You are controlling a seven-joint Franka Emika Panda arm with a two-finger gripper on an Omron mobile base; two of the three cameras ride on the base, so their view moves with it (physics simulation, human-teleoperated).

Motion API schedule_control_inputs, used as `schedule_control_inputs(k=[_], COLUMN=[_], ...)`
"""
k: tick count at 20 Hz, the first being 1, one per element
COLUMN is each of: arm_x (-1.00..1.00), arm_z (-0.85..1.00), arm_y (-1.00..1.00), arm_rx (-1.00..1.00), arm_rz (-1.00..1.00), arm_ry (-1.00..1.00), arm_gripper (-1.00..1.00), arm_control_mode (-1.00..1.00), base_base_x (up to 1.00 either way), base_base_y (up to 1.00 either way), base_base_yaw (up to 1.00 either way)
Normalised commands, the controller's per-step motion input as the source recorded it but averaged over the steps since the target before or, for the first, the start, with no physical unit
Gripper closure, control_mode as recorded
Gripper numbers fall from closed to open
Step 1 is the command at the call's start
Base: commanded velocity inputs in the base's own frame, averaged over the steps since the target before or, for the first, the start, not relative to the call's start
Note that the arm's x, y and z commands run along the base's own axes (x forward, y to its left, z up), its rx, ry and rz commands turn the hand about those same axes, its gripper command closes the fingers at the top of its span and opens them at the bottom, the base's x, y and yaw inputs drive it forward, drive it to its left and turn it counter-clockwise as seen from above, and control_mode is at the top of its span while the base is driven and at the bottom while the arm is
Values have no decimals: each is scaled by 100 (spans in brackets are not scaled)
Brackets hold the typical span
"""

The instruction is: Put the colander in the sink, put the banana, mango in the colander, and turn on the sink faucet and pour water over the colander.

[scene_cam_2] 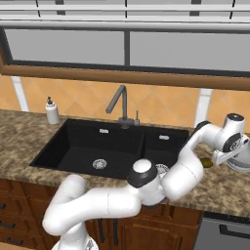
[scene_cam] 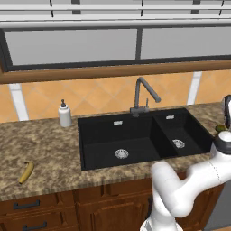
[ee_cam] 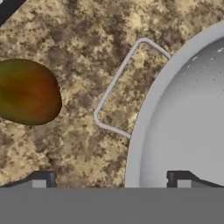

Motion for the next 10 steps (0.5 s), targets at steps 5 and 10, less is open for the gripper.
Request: schedule_control_inputs(k=[5,10], arm_x=[35,9], arm_z=[-40,-41], arm_y=[0,0], arm_rx=[-9,-11], arm_rz=[10,12], arm_ry=[0,0], arm_gripper=[-100,100], arm_control_mode=[-100,-100], base_base_x=[0,0], base_base_y=[0,0], base_base_yaw=[0,0])
